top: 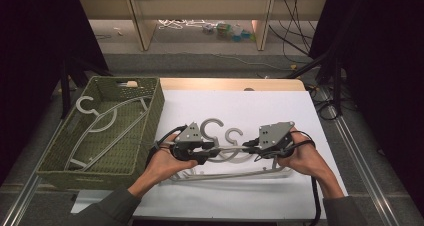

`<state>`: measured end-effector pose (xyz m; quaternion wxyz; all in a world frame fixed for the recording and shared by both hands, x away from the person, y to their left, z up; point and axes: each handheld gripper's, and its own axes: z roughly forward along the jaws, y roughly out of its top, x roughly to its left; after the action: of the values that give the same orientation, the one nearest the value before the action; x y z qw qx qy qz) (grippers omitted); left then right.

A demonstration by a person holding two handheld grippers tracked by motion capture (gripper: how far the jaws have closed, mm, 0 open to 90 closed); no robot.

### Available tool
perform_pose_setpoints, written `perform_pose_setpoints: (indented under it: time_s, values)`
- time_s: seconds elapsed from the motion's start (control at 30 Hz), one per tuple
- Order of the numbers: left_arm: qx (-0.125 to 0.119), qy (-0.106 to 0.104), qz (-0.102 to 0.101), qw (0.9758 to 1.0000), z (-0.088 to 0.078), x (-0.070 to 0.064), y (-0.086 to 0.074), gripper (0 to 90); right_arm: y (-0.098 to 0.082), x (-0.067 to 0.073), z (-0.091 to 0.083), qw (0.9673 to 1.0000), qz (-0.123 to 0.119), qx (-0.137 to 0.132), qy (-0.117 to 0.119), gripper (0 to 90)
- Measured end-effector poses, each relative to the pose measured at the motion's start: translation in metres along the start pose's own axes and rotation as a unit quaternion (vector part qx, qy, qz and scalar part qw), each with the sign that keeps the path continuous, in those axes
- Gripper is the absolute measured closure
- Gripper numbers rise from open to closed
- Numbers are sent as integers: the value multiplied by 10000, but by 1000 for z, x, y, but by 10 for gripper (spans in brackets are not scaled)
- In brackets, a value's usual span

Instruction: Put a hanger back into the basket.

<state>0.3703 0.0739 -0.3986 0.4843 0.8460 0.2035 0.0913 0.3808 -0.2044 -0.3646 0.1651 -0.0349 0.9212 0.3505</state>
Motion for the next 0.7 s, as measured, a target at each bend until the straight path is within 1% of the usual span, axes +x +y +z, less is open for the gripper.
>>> perform_pose_setpoints:
  time_s: [0.03, 0.1, 0.13, 0.17, 0.2, 0.27, 0.3, 0.33, 0.37, 0.4, 0.43, 0.5, 0.57, 0.6, 0.63, 0.67, 0.7]
  values:
    - [25, -55, 85, 9999, 0, 0, 0, 710, 0, 0, 0, 10000, -16, 4, -13, 822]
    - [25, -82, 128, 9999, -1, -1, 2, 730, 0, 0, 0, 10000, -58, 47, 25, 821]
    - [41, -119, 127, 9998, -2, -2, 2, 746, 0, 0, 0, 9999, -111, 78, -11, 819]
    - [43, -133, 165, 9998, -2, -2, 2, 759, -1, 0, 0, 9999, -85, 83, 30, 817]
    - [87, -136, 244, 9996, -3, -3, 3, 764, -1, 0, 0, 9999, -105, 86, 26, 816]
    - [133, -224, 331, 9991, -4, -3, 4, 781, -1, 0, 0, 9998, -177, 85, 14, 815]
    - [122, -228, 347, 9991, -4, -4, 3, 785, -1, 1, -1, 9998, -188, 83, 22, 815]
    - [107, -235, 390, 9989, -4, -4, 3, 786, -1, 0, -1, 9997, -254, 53, -17, 816]
    - [95, -235, 455, 9986, -3, -4, 3, 786, -1, 0, -1, 9997, -238, 71, 25, 819]
    - [95, -284, 490, 9984, -2, -3, 2, 785, -1, 1, -2, 9997, -231, 84, 63, 821]
    - [95, -308, 438, 9985, -1, -2, 1, 783, -2, 0, -1, 9995, -289, 109, 73, 822]
    - [106, -320, 362, 9988, 0, 0, -1, 769, -3, 1, 0, 9995, -278, 110, 109, 822]
    - [214, -294, 356, 9987, 3, 1, -4, 703, -1, 1, -1, 9996, -288, 50, 61, 823]
    - [285, -300, 375, 9984, 5, 1, -6, 696, -1, 1, -2, 9995, -302, 31, 82, 822]
    - [282, -305, 377, 9984, 6, 0, -8, 726, 0, 1, -2, 9994, -345, 27, 37, 822]
    - [307, -297, 423, 9982, 6, 0, -8, 754, 0, 1, -2, 9993, -361, 26, 47, 822]
    - [331, -315, 440, 9980, 6, 0, -7, 760, -1, 2, -1, 9995, -304, 66, 104, 822]
